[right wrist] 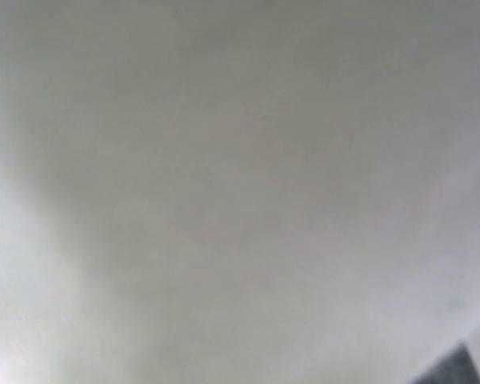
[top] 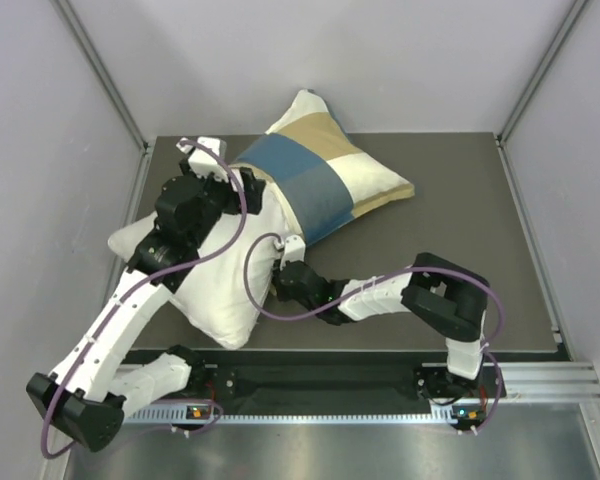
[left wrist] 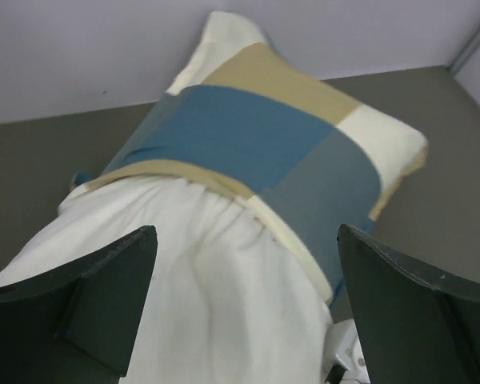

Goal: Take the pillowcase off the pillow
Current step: Pull out the pillow

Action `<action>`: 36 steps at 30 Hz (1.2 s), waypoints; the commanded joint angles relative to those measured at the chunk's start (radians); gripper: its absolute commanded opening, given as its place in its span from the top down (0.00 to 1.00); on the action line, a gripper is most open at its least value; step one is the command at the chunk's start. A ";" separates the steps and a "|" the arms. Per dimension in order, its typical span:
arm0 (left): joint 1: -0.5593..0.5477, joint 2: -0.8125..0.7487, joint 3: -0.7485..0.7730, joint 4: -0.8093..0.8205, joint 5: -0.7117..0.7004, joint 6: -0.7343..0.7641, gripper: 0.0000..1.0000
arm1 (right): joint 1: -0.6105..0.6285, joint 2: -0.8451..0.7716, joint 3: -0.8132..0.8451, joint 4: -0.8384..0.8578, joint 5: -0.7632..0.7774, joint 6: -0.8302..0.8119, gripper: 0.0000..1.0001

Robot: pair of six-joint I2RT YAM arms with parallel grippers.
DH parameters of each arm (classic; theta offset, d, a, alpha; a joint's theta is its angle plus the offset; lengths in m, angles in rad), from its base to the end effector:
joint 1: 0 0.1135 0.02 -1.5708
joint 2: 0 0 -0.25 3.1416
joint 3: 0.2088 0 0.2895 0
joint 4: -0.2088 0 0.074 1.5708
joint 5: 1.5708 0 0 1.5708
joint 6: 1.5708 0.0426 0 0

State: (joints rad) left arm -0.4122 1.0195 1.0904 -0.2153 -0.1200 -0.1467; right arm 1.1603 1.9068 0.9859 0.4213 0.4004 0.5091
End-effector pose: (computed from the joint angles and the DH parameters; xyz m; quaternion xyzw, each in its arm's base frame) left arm 0.2608 -0.1085 0.3896 0.0610 0.7535 -0.1365 0.6403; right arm 0.1832 0.3794 0.1061 -0.1734 0.8310 0.2558 0.4626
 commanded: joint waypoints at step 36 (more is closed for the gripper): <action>-0.359 0.231 -0.512 0.237 -0.029 -0.093 0.82 | -0.083 -0.663 -0.306 0.120 0.163 -0.124 1.00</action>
State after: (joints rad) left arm -0.7734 1.1839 0.5816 0.3016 -0.1249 -0.2287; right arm 1.1225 1.2697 0.6254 0.5343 0.6052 0.4191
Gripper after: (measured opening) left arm 0.252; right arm 0.003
